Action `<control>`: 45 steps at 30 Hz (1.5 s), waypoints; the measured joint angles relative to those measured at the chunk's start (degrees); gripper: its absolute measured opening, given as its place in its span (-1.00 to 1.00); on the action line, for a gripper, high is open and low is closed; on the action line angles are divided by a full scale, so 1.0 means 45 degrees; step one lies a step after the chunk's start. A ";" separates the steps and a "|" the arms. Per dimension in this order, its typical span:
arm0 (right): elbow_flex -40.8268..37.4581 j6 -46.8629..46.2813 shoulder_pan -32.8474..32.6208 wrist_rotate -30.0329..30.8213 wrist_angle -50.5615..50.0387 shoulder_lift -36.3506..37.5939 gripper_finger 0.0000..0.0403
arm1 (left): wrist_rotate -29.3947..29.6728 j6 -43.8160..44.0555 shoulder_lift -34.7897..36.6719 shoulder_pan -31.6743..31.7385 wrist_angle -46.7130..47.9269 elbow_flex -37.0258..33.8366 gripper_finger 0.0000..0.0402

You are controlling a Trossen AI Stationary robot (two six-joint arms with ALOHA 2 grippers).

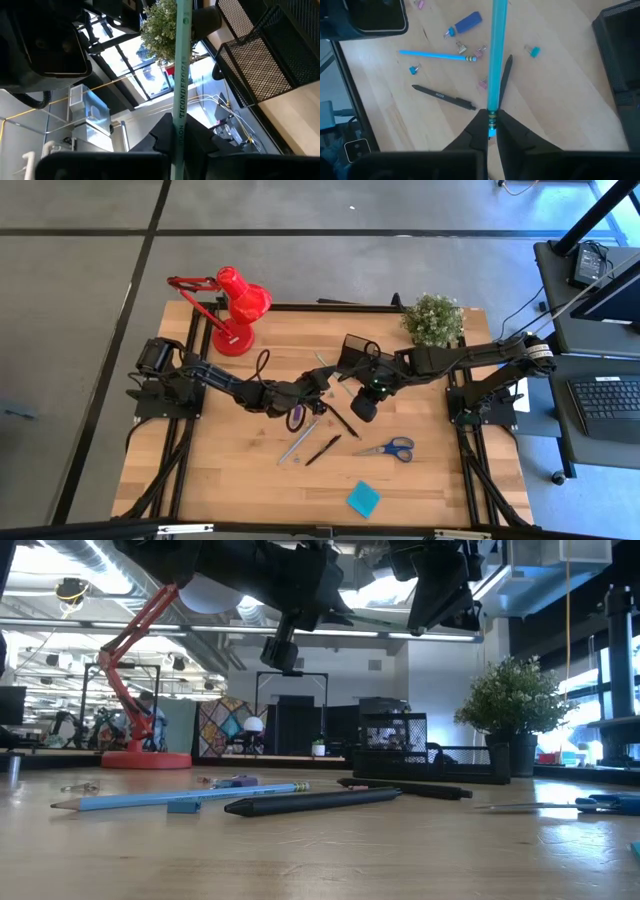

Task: Pick and place office supplies into organizer
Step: Put the blue pencil into the black desk organizer

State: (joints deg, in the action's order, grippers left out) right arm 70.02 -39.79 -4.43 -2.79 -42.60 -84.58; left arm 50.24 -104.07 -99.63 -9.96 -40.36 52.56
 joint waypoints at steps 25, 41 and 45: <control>0.1743 0.6356 -0.0120 0.4615 -0.1000 0.0010 0.25 | 0.0055 0.4479 0.0000 0.0276 0.0089 -0.0010 -0.92; 0.5499 0.8617 -0.0107 0.7959 -0.4289 0.0018 0.25 | -0.6682 1.4754 0.0399 0.3104 0.1511 0.0048 -0.93; 0.5483 0.8553 -0.0062 0.7947 -0.4404 0.0118 0.25 | -1.1295 1.7707 0.0734 0.4487 0.2519 0.0490 -0.93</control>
State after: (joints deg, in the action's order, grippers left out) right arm 94.69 -1.30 -4.70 32.97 -62.42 -84.04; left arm -0.59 -24.39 -96.33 10.24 -29.02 54.76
